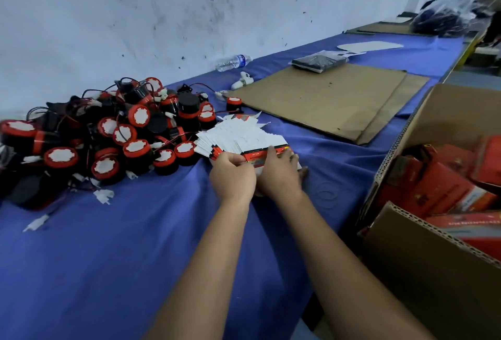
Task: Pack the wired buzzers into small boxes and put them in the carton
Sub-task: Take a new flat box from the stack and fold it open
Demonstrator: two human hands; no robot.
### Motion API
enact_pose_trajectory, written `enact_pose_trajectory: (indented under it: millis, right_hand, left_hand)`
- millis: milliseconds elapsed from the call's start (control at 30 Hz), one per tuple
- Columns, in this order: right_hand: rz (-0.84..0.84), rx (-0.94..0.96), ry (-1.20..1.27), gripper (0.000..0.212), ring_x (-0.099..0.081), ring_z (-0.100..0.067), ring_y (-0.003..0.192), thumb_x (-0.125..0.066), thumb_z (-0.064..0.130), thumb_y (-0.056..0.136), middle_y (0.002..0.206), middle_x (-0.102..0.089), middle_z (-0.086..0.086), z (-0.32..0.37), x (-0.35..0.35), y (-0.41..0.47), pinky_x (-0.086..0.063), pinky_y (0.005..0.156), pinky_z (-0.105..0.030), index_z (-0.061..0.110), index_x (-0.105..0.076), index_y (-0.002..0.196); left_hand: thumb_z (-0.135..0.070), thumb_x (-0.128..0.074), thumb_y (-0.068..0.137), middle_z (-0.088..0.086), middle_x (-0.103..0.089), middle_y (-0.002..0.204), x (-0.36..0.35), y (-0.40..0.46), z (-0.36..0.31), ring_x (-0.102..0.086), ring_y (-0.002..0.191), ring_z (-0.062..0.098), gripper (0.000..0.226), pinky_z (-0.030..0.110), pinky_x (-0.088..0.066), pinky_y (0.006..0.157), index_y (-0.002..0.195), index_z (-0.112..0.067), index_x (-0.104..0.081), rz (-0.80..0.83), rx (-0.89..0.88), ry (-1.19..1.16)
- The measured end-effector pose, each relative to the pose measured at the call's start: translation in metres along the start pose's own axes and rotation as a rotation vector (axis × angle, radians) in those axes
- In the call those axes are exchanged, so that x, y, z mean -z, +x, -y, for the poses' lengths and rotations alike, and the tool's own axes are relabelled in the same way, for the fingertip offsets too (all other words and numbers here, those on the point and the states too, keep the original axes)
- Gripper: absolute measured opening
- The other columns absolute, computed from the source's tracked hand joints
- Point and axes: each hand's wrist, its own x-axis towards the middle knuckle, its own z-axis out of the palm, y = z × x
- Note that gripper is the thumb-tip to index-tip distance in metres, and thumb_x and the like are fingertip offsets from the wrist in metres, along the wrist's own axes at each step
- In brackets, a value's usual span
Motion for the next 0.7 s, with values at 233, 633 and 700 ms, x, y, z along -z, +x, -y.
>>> enact_pose_trajectory:
  millis: [233,633,700]
  right_hand:
    - [-0.017,0.188,0.005,0.031,-0.054,-0.022,0.065,-0.057,0.026,0.093,0.071,-0.064,-0.005,-0.006,0.02,-0.002,-0.035,0.052,-0.029,0.013,-0.051,0.066]
    - [-0.322,0.56,0.784,0.039,-0.07,-0.028,0.085,-0.052,0.001,0.096,0.093,-0.076,-0.004,0.059,0.004,-0.042,-0.055,0.078,-0.041,0.02,-0.073,0.122]
    - [-0.12,0.691,0.915,0.042,-0.072,-0.022,0.09,-0.053,-0.008,0.091,0.097,-0.077,0.001,0.08,-0.017,-0.057,-0.058,0.083,-0.043,0.016,-0.077,0.116]
  left_hand:
    - [-0.012,-0.058,0.087,0.0,-0.069,0.093,-0.008,0.006,0.001,-0.066,0.097,0.029,0.01,0.042,-0.057,0.085,0.094,-0.014,-0.064,-0.032,0.058,-0.04]
    - [-0.059,-0.04,0.106,0.025,-0.07,0.105,0.075,0.001,-0.003,-0.07,0.079,0.023,0.064,0.031,-0.058,0.064,0.113,-0.002,-0.067,0.09,0.179,-0.751]
    - [-0.071,-0.038,0.1,0.027,-0.069,0.121,0.116,-0.003,0.002,-0.071,0.096,0.03,0.072,0.037,-0.059,0.076,0.114,-0.006,-0.067,0.145,0.203,-0.871]
